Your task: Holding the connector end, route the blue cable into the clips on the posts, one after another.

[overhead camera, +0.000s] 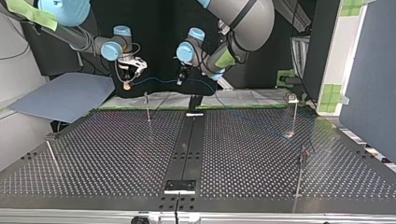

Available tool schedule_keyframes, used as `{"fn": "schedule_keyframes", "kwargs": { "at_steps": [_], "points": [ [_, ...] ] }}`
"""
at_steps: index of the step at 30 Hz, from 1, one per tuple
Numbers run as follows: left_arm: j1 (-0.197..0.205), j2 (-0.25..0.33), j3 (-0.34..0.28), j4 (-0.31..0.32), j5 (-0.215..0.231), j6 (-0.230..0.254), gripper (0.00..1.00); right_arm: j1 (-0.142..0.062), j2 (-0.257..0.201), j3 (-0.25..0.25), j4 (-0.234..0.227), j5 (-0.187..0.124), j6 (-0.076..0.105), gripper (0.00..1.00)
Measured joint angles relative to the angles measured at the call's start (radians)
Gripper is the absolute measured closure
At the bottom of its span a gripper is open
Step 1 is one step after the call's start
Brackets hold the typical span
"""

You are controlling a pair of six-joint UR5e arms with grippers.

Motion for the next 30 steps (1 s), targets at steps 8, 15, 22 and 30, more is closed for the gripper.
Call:
{"fn": "schedule_keyframes", "kwargs": {
  "at_steps": [8,15,22,30],
  "points": [
    [-0.002,0.000,0.020,-0.022,-0.034,0.023,0.90,-0.003,0.000,-0.016,-0.004,-0.033,-0.011,1.00],
    [-0.004,0.000,0.022,-0.023,-0.062,0.048,0.90,0.000,0.000,-0.018,-0.009,-0.053,-0.011,1.00],
    [-0.007,-0.002,0.023,-0.020,-0.091,0.078,0.90,0.005,0.000,-0.018,-0.011,-0.070,-0.010,1.00],
    [-0.039,-0.051,0.073,-0.057,-0.139,0.136,0.90,-0.002,0.000,-0.018,-0.008,-0.082,-0.010,1.00]
  ]
}}
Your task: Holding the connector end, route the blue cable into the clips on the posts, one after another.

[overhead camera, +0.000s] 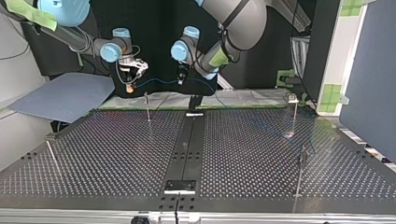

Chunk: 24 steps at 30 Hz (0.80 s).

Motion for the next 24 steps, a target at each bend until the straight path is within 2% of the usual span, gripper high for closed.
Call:
{"fn": "schedule_keyframes", "kwargs": {
  "at_steps": [6,9,18,22,24],
  "points": [
    [-0.024,-0.022,0.059,-0.024,-0.050,0.031,0.88,-0.006,-0.001,0.000,0.009,-0.007,-0.001,1.00],
    [-0.030,-0.023,0.080,-0.026,-0.058,0.033,0.88,-0.009,-0.001,0.000,0.009,-0.007,-0.001,1.00],
    [-0.033,-0.024,0.091,-0.028,-0.084,0.034,0.88,-0.023,-0.011,0.000,0.015,-0.010,-0.003,1.00],
    [-0.037,-0.024,0.092,-0.028,-0.083,0.034,0.99,-0.028,-0.039,0.002,0.029,-0.010,-0.003,1.00],
    [-0.039,-0.024,0.091,-0.029,-0.078,0.034,0.99,-0.029,-0.055,0.002,0.037,-0.011,-0.002,1.00]
  ]
}}
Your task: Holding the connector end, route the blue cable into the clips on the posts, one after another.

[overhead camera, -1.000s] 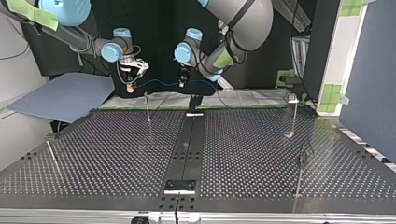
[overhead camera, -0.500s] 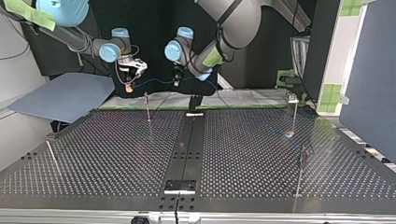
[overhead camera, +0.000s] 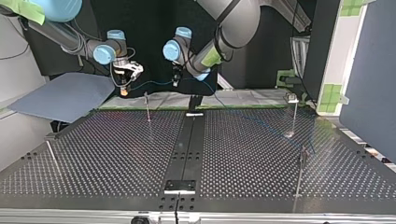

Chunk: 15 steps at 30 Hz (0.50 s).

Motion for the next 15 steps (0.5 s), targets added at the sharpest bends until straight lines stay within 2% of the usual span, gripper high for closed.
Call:
{"fn": "schedule_keyframes", "kwargs": {
  "at_steps": [7,15],
  "points": [
    [-0.007,0.001,0.001,-0.005,0.013,0.005,0.99,0.004,-0.017,0.001,0.014,-0.001,0.000,1.00],
    [-0.014,0.002,0.001,-0.008,-0.004,0.011,0.99,0.001,-0.017,0.001,0.014,0.004,0.006,1.00]
  ]
}}
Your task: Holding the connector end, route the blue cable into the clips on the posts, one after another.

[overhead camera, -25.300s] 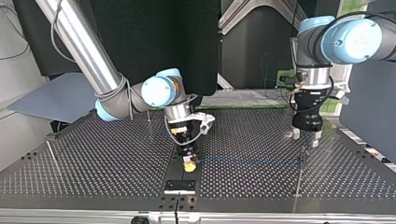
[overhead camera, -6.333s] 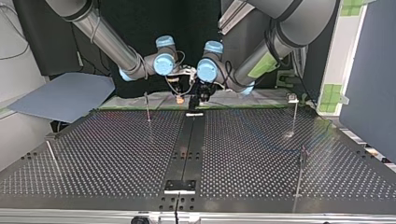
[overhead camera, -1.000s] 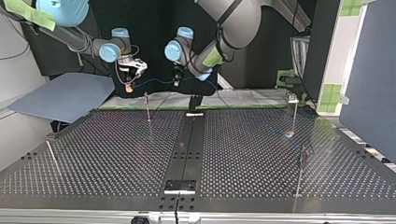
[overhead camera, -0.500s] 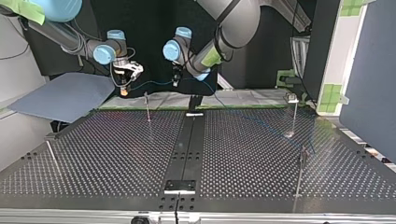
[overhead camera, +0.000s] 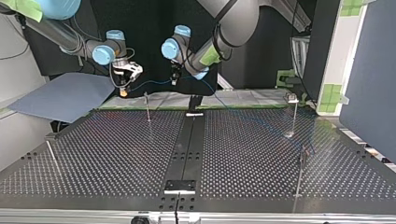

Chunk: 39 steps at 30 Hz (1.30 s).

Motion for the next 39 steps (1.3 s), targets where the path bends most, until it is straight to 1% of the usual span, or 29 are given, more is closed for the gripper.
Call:
{"fn": "schedule_keyframes", "kwargs": {
  "at_steps": [3,5,11,16,19,23,29,39],
  "points": [
    [0.000,0.000,0.004,0.002,-0.001,-0.001,0.99,-0.004,0.000,-0.001,0.000,0.007,0.009,1.00],
    [0.000,0.000,0.012,0.002,-0.002,-0.001,0.99,-0.009,0.000,-0.001,-0.002,0.013,0.020,1.00],
    [-0.002,0.000,0.054,-0.011,-0.001,0.000,0.99,-0.027,0.000,-0.004,-0.021,0.015,0.045,1.00],
    [-0.001,0.000,0.093,-0.033,0.001,-0.001,0.99,-0.037,0.000,-0.015,-0.025,0.012,0.056,1.00],
    [-0.001,0.000,0.108,-0.036,0.004,-0.001,0.99,-0.040,0.000,-0.022,-0.024,0.012,0.060,1.00],
    [0.004,-0.001,0.113,-0.036,0.009,0.000,0.99,-0.045,0.000,-0.033,-0.024,0.011,0.066,1.00],
    [0.007,-0.001,0.114,-0.040,0.013,0.001,0.99,-0.048,0.000,-0.039,-0.024,0.010,0.066,1.00],
    [0.007,0.000,0.114,-0.047,0.020,0.003,0.99,-0.054,0.000,-0.043,-0.028,0.010,0.070,1.00]
  ]
}}
